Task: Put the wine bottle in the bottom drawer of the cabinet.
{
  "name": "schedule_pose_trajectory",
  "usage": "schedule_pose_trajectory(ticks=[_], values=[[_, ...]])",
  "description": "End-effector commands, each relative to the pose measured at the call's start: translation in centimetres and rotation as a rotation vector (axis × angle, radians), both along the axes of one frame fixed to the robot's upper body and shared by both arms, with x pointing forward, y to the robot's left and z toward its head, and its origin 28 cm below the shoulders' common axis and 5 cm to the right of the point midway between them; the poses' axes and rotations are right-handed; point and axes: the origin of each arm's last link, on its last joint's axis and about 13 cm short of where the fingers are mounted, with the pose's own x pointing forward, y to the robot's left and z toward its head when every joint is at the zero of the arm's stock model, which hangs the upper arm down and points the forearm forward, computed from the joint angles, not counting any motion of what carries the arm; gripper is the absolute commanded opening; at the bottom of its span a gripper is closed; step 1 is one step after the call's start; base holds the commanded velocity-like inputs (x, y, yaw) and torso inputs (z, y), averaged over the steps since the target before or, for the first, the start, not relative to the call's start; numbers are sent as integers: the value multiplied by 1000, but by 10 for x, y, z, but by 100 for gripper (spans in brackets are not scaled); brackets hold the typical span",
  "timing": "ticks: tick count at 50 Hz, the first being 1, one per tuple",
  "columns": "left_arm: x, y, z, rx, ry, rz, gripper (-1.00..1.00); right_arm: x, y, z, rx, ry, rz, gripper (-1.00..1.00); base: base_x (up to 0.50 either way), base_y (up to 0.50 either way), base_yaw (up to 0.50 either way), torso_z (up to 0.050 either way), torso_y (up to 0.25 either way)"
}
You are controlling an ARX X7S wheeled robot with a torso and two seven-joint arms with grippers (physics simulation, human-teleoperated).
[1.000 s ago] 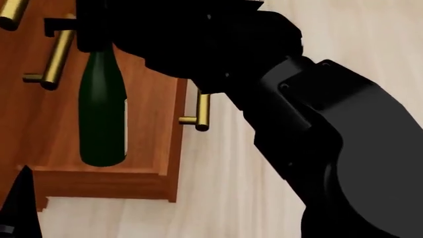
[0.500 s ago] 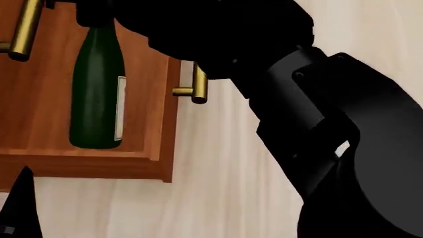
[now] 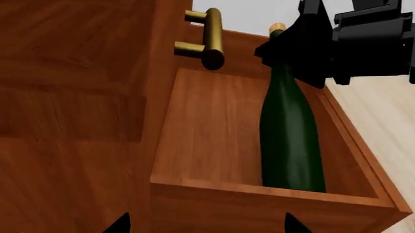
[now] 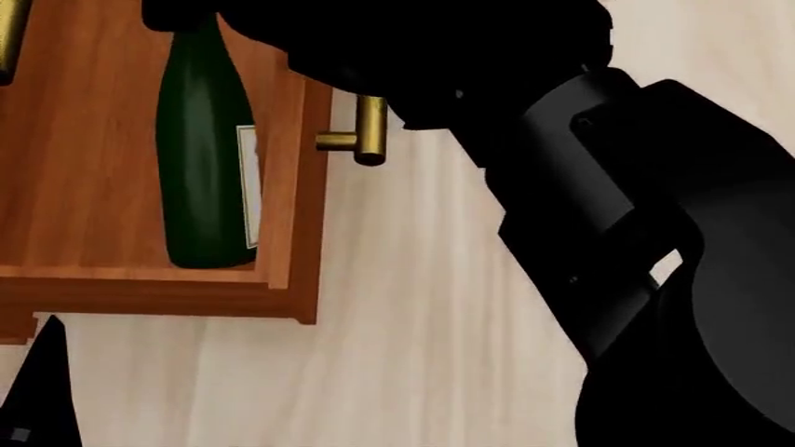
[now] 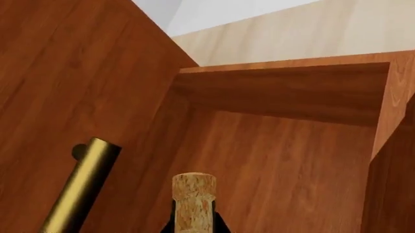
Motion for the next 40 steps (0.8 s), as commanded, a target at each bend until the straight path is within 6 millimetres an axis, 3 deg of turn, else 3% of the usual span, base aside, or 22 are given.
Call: schedule_pose_trajectory(ticks=[1, 3, 4, 17, 26, 40], values=[[0, 1, -1, -7, 1, -1, 100, 1, 10, -62, -186, 143, -35, -100, 0, 3, 5, 0, -11], [0, 1, -1, -7, 1, -1, 100, 1, 9, -62, -186, 148, -36, -100, 6, 3, 5, 0, -11], [0, 1, -1, -8, 2, 0, 100, 1, 9, -62, -186, 151, -38, 100, 0, 3, 5, 0, -11], [1, 1, -1, -9, 4, 0, 100, 4, 5, -67, -195, 169, -78, 100, 10, 6, 10, 0, -17], [1, 1, -1, -9, 2, -1, 100, 6, -1, -58, -220, 167, -151, 100, 6, 6, 9, 0, -16], [0, -1, -1, -8, 4, -9, 100, 0, -19, -34, -511, 174, -286, 100, 2, 1, 2, 0, -10]])
